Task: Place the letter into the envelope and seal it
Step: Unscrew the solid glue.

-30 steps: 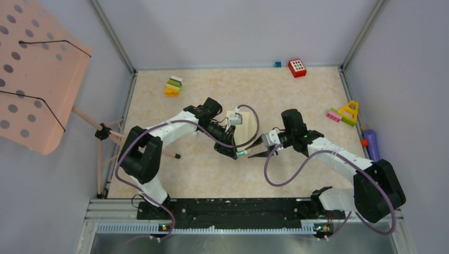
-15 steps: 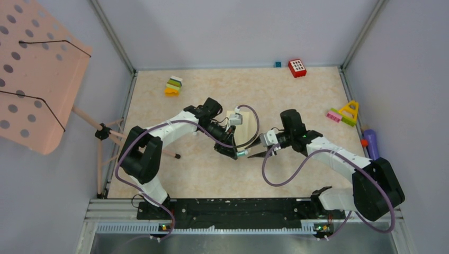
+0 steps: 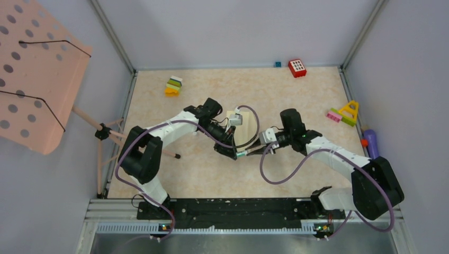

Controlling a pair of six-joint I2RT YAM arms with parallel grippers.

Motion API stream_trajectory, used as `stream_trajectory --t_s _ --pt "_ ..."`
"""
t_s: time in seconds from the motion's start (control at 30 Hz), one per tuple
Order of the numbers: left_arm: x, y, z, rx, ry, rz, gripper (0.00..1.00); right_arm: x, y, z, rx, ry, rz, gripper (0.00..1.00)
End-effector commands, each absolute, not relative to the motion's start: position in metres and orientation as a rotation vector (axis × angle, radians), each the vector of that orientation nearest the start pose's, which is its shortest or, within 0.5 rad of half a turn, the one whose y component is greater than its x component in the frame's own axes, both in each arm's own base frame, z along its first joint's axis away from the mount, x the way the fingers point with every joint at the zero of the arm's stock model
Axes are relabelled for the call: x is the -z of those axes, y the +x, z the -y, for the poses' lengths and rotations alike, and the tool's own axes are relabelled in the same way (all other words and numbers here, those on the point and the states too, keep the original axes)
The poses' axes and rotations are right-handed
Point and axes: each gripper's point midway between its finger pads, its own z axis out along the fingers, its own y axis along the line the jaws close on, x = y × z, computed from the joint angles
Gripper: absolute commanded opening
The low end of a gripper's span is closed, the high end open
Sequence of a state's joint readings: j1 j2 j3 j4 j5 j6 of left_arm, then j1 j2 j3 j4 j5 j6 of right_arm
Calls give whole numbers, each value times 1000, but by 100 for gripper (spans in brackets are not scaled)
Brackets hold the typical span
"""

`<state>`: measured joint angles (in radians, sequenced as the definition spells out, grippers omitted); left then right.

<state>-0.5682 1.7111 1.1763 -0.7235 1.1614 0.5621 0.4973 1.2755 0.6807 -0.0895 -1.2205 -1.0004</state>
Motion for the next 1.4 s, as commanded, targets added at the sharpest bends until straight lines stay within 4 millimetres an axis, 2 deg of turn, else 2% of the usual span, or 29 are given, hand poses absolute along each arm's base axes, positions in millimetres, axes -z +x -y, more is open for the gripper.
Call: stream_trajectory --t_s 0.0,0.03,0.17,0.3,0.43,0.5,0.6,0.73,0.83,0.97,1.03,1.07,1.13,1.17,1.3,1.37 --pt "-153 194 305 1532 1520 -1798 0 -165 188 -284 -1075 -1651 -938 10" --pt "-153 199 306 1494 1512 -1806 0 -168 193 -287 -1093 -1619 -984 11" --pt "-155 223 304 1256 1450 -1821 0 -177 222 -298 -1235 -1409 -1349 16" --pt "-149 254 297 990 1361 -1840 0 -164 245 -304 -1404 -1257 -1741 18" --pt "-147 267 295 889 1320 -1848 0 -158 261 -305 -1649 -1020 -2010 21" --pt "-145 268 296 859 1325 -1849 0 -156 263 -302 -1773 -898 -2059 22" --pt "-141 269 298 806 1341 -1845 0 -163 266 -294 -1910 -788 -2041 25" --pt "-140 267 301 823 1345 -1845 0 -172 263 -287 -1958 -829 -2011 29" --pt "-141 259 303 888 1372 -1844 0 -175 260 -282 -1838 -974 -1921 41" --pt "-151 239 306 1077 1418 -1797 0 -172 262 -274 -1588 -1166 -1817 55" --pt "-158 231 305 1179 1425 -1774 0 -170 271 -268 -1414 -1207 -1800 79" --pt "-160 227 304 1233 1424 -1770 0 -173 276 -266 -1333 -1202 -1774 86" --pt "-165 223 301 1330 1408 -1760 0 -182 281 -260 -1183 -1197 -1703 92" --pt "-169 221 300 1382 1401 -1746 0 -184 283 -257 -1122 -1185 -1678 98" --pt "-182 213 294 1548 1373 -1695 0 -223 279 -248 -975 -1159 -1541 99" --pt "-186 207 292 1606 1377 -1667 0 -233 278 -244 -954 -1082 -1535 99"
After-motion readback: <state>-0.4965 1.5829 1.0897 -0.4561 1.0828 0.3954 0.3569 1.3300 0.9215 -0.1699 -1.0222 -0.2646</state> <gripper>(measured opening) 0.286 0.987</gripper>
